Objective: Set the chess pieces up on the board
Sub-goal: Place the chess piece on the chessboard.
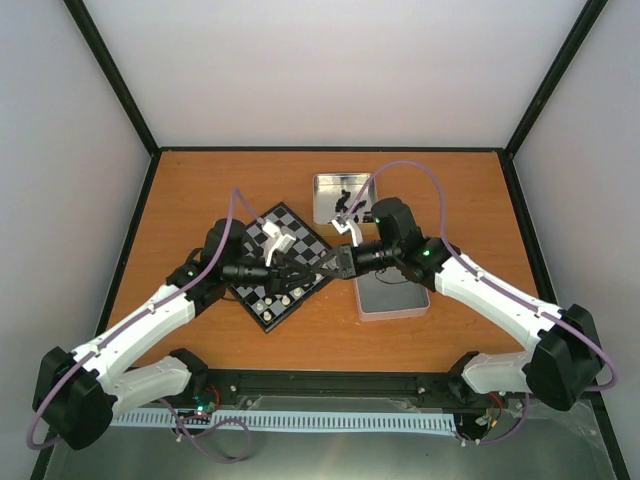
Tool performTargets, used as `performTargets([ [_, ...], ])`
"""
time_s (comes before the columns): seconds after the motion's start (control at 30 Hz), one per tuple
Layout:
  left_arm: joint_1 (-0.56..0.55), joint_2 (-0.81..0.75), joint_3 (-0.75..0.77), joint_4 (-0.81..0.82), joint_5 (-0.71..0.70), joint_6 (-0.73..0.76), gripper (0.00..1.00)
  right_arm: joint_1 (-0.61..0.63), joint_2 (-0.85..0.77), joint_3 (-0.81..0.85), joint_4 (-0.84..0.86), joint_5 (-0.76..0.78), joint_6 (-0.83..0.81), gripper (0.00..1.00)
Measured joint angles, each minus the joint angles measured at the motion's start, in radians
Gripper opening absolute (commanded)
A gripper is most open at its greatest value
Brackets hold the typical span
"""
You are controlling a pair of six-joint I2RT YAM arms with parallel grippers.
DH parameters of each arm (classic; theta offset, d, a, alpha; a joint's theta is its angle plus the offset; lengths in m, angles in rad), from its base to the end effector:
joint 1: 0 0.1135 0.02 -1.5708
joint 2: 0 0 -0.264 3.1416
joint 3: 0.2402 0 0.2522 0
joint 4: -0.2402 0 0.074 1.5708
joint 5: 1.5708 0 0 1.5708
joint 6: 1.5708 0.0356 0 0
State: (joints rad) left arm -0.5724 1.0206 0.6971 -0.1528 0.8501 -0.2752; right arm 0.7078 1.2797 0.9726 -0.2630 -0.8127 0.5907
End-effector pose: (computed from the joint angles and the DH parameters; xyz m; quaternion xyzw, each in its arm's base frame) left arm 0.1704 -0.1416 0.2729 0.3274 0.7376 -0.5159 0.2873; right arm 0.1950 0.2009 0.2964 -0.2364 0.7935 0.5427 0.1413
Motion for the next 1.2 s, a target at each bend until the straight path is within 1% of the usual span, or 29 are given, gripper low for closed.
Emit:
performTargets([
  [0.03,0.000,-0.001,0.000,-0.002,0.000,0.000,0.02,0.000,0.002,0.000,0.000,0.001,-0.003,0.03],
  [0.07,0.000,-0.003,0.000,-0.005,-0.003,0.000,0.05,-0.001,0.002,0.000,-0.001,0.002,0.000,0.03],
  [0.1,0.000,-0.005,0.000,-0.007,-0.005,0.000,0.11,-0.001,0.002,0.000,-0.001,0.004,-0.002,0.03],
  [0.13,0.000,-0.005,0.000,-0.008,-0.007,0.000,0.28,-0.001,0.002,0.000,0.000,0.004,-0.003,0.03],
  [0.17,0.000,-0.006,0.000,-0.009,-0.010,-0.001,0.40,-0.001,0.002,0.000,0.000,0.005,-0.006,0.03],
  [0.23,0.000,-0.011,0.000,-0.015,-0.030,-0.006,0.56,0.000,0.002,0.000,0.002,0.014,-0.010,0.03],
  [0.27,0.000,-0.016,0.002,-0.024,-0.050,-0.011,0.60,0.002,0.002,0.000,0.002,0.031,-0.018,0.03],
  [0.33,0.000,-0.037,0.003,-0.054,-0.117,-0.025,0.65,0.009,0.002,0.000,0.001,0.082,-0.039,0.03],
  [0.43,0.000,-0.111,0.002,-0.129,-0.274,-0.055,0.66,0.053,0.001,-0.008,0.005,0.221,-0.089,0.03],
  [0.47,0.000,-0.148,0.002,-0.158,-0.348,-0.067,0.66,0.080,0.001,-0.018,0.014,0.285,-0.108,0.03],
  [0.57,0.000,-0.294,0.001,-0.255,-0.580,-0.113,0.68,0.169,0.014,-0.051,0.040,0.473,-0.159,0.03],
  [0.63,0.000,-0.391,0.003,-0.319,-0.708,-0.141,0.69,0.231,0.054,-0.061,0.068,0.602,-0.190,0.03],
  [0.77,0.000,-0.546,0.003,-0.396,-0.876,-0.186,0.70,0.331,0.156,-0.064,0.146,0.790,-0.236,0.03],
  [0.87,0.000,-0.623,0.003,-0.419,-0.965,-0.210,0.72,0.403,0.241,-0.055,0.187,0.892,-0.265,0.03],
  [1.0,0.000,-0.646,0.003,-0.446,-1.062,-0.231,0.74,0.474,0.373,-0.002,0.203,0.977,-0.301,0.03],
  [1.1,0.000,-0.646,0.003,-0.452,-1.098,-0.237,0.74,0.510,0.436,0.038,0.203,1.011,-0.316,0.03],
  [1.2,0.000,-0.645,0.003,-0.454,-1.117,-0.240,0.75,0.532,0.465,0.066,0.204,1.027,-0.320,0.03],
])
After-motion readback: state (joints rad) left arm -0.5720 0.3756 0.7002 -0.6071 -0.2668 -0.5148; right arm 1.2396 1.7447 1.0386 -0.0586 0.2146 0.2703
